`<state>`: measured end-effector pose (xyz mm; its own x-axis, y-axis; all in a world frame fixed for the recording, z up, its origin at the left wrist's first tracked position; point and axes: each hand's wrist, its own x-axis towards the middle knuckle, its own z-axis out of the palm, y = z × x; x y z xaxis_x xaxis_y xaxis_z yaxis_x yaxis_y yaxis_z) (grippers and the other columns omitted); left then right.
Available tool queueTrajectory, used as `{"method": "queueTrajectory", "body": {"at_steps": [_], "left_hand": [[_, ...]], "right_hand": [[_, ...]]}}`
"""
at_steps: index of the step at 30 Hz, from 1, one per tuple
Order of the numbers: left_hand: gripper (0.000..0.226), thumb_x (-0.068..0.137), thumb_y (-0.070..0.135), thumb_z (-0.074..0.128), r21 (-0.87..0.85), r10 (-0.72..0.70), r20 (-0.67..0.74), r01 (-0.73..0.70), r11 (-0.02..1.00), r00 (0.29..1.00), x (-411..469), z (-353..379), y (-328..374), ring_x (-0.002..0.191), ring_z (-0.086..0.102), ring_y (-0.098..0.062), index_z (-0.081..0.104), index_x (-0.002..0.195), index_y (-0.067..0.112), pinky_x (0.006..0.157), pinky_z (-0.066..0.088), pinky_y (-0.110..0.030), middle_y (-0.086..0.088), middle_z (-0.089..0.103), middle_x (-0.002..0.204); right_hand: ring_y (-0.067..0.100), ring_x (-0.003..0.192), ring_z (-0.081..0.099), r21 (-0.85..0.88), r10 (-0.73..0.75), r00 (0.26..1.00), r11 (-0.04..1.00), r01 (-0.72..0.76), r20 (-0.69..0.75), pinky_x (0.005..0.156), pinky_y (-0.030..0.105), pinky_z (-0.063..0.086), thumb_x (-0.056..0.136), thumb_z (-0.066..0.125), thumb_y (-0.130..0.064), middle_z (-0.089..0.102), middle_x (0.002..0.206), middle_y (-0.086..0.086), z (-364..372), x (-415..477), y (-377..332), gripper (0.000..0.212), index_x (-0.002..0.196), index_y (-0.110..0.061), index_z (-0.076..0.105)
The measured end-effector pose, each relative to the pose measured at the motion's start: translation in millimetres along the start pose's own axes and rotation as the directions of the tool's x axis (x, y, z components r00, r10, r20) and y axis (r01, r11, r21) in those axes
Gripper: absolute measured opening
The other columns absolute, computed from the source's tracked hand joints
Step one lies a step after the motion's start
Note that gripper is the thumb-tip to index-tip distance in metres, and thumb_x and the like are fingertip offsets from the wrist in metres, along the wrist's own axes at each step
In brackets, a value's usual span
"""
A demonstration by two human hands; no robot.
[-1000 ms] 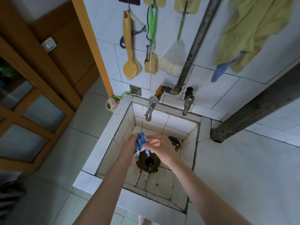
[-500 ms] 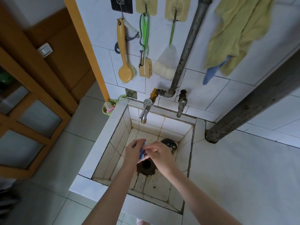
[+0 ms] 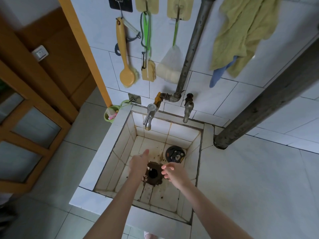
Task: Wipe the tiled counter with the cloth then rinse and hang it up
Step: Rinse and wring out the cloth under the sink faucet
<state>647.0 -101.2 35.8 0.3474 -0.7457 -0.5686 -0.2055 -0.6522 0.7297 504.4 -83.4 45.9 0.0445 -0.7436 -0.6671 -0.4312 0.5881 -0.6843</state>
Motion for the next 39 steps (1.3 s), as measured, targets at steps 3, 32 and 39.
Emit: {"method": "queueTrajectory", "body": {"at_steps": [3,32,39], "left_hand": [[0.049,0.095,0.042,0.043,0.036,-0.058,-0.045,0.06,0.998,0.997,0.1,1.3,3.8,0.056,0.047,-0.021,0.057,0.07,0.003,0.058,0.039,-0.031,-0.007,0.05,0.062],[0.112,0.063,0.093,0.025,-0.315,-0.169,0.404,0.31,0.897,0.899,-39.9,31.8,11.0,0.133,0.039,-0.028,0.033,0.145,0.016,0.111,0.03,-0.043,-0.009,0.039,0.147],[0.061,0.097,0.053,0.023,-0.127,-0.129,0.298,0.173,0.977,0.946,-27.5,10.9,2.0,0.141,0.023,-0.025,0.029,0.146,0.017,0.114,0.018,-0.037,-0.008,0.026,0.154]], "right_hand": [[0.007,0.072,0.059,0.028,0.033,0.999,0.999,-0.034,0.011,0.063,0.015,0.045,0.097,0.042,-0.012,0.064,0.091,0.001,1.8,1.1,-0.4,0.022,0.106,-0.008,0.062],[0.022,0.088,0.065,0.706,0.11,0.969,0.666,-0.239,0.223,0.092,0.046,0.05,0.09,0.057,-0.038,0.067,0.087,0.006,23.7,-4.6,-29.2,0.035,0.109,-0.008,0.057],[0.025,0.089,0.056,0.751,0.213,0.972,0.624,-0.216,0.102,0.078,0.051,0.056,0.088,0.058,0.002,0.052,0.109,0.013,3.5,9.3,-28.9,0.031,0.117,-0.008,0.055]]}}
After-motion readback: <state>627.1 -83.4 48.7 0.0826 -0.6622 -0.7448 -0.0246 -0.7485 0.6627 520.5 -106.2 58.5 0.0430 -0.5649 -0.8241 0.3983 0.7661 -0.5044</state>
